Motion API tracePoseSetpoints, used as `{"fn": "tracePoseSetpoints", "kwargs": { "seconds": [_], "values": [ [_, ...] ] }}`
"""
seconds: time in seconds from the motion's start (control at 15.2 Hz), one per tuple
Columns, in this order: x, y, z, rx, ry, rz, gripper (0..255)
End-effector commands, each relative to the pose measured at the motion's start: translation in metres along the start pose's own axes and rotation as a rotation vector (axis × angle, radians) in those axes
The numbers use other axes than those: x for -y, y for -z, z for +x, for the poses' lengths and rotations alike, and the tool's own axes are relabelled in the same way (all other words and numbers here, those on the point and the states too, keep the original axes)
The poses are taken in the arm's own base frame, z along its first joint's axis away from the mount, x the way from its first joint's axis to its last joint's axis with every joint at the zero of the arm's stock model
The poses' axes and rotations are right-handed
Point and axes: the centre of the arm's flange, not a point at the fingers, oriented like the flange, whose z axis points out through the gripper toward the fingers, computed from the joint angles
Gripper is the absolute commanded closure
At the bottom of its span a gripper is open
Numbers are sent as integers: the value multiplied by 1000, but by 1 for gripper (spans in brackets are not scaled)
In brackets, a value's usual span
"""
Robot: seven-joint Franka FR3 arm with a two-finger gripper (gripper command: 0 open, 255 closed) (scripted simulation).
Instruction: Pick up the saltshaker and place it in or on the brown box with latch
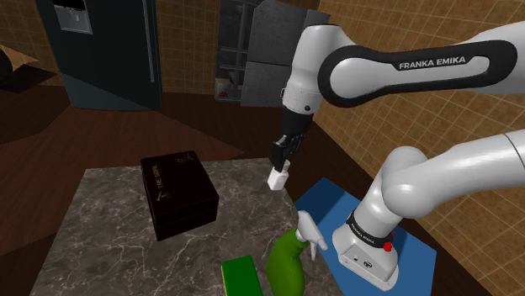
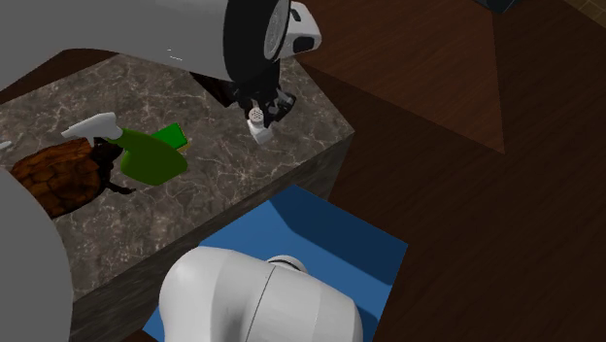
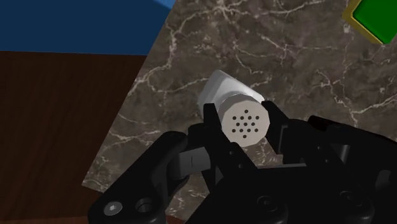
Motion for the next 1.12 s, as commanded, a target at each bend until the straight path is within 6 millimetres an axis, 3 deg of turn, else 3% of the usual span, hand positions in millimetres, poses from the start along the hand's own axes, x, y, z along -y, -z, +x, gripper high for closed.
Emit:
{"fn": "tracePoseSetpoints", "kwargs": {
  "seconds": [0.0, 1.06],
  "values": [
    [2, 11, 0, 0, 0, 0, 255],
    [10, 94, -6, 0, 0, 0, 255]
  ]
}}
